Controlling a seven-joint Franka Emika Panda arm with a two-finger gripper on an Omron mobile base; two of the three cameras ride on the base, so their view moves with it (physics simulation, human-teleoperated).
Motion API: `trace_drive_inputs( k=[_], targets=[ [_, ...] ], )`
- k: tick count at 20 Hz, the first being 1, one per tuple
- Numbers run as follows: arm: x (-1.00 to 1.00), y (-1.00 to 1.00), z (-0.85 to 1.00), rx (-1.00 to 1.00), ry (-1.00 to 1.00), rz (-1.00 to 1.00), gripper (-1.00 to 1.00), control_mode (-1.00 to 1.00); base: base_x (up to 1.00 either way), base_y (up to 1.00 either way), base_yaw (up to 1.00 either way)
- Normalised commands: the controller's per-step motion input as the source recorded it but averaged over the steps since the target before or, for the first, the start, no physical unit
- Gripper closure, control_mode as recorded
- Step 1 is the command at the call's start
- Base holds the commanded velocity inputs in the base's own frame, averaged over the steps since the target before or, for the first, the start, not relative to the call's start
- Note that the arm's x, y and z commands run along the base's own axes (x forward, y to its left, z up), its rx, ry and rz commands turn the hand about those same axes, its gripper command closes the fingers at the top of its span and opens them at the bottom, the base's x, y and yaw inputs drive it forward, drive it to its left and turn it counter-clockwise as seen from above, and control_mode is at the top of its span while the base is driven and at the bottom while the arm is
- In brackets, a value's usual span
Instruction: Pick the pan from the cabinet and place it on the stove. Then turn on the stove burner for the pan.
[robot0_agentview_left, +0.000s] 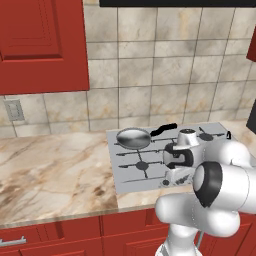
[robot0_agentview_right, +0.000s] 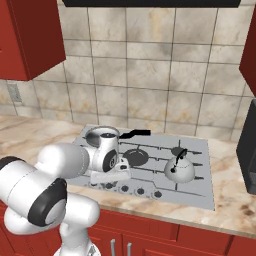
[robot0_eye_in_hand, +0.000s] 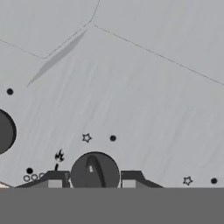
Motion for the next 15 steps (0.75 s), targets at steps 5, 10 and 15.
trace_drive_inputs(
  k=[5,10,15],
  targets=[
    [-0.63,0.0,-0.51,0.01,0.0,0.23,1.0,-1.0,0.0,0.0,0.0],
    [-0.39,0.11,-0.42,0.02,0.0,0.25,1.0,-1.0,0.0,0.0,0.0],
    [-0.01,0.22,-0.26,0.01,0.0,0.25,1.0,-1.0,0.0,0.0,0.0]
  ],
)
